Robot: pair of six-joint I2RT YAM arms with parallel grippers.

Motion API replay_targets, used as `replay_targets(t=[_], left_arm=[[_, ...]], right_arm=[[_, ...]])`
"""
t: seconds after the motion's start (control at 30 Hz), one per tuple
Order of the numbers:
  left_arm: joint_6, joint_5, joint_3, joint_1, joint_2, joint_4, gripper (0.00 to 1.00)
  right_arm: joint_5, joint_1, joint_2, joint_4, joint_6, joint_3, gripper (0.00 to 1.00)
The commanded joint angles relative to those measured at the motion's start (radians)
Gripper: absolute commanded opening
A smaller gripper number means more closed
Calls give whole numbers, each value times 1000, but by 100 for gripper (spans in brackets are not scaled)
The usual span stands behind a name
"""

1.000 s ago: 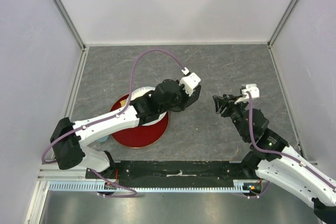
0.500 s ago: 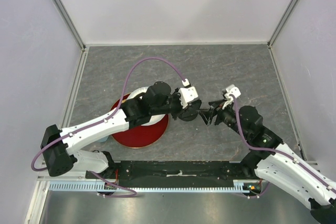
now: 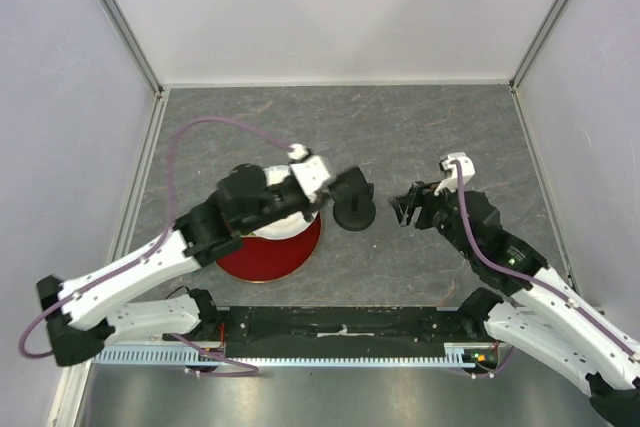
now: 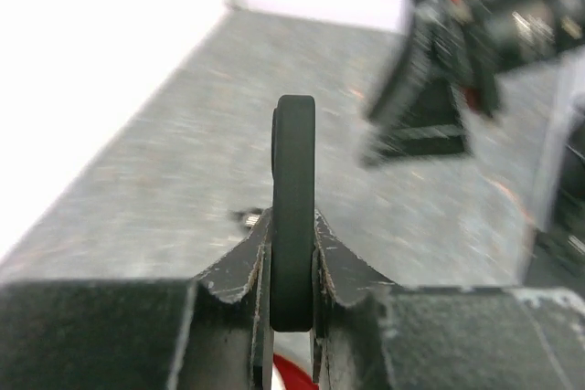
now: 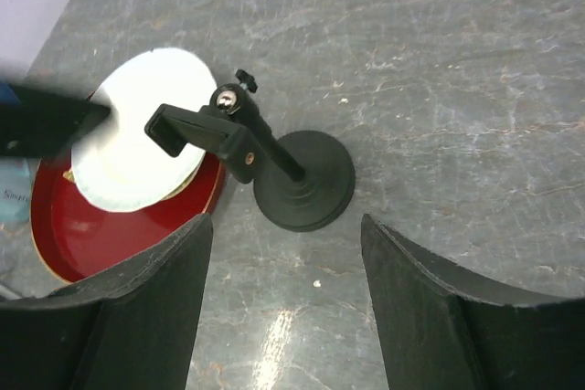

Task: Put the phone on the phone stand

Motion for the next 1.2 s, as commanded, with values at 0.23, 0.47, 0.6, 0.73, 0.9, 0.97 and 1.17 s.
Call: replay_targets(t=[0.23,0.47,0.6,0.73,0.9,0.97,1.17], left_arm=[[86,-748,-161,5,-210,489,2],[40,-714,-147,5,-171,451,2],[33,-707,-147,5,-158,445,2],[27,-703,-150,4,-150,442,2],[19,-691,-150,5,-145,439,2],[17,-687,-147,5,-142,434,2],[2,-670,-141,5,-135,420,2]], right_arm=[[-53,82,218,-22,9,128,72],[207,239,360,69,-28,167,52],[379,313,390,149,-34,139,46],[471,337,364,291,-40,44,39],[519,350,344,319,-69,6,40],[520,350,344,356,-83,-2,41],[442,350,315,551,-177,-100,41]])
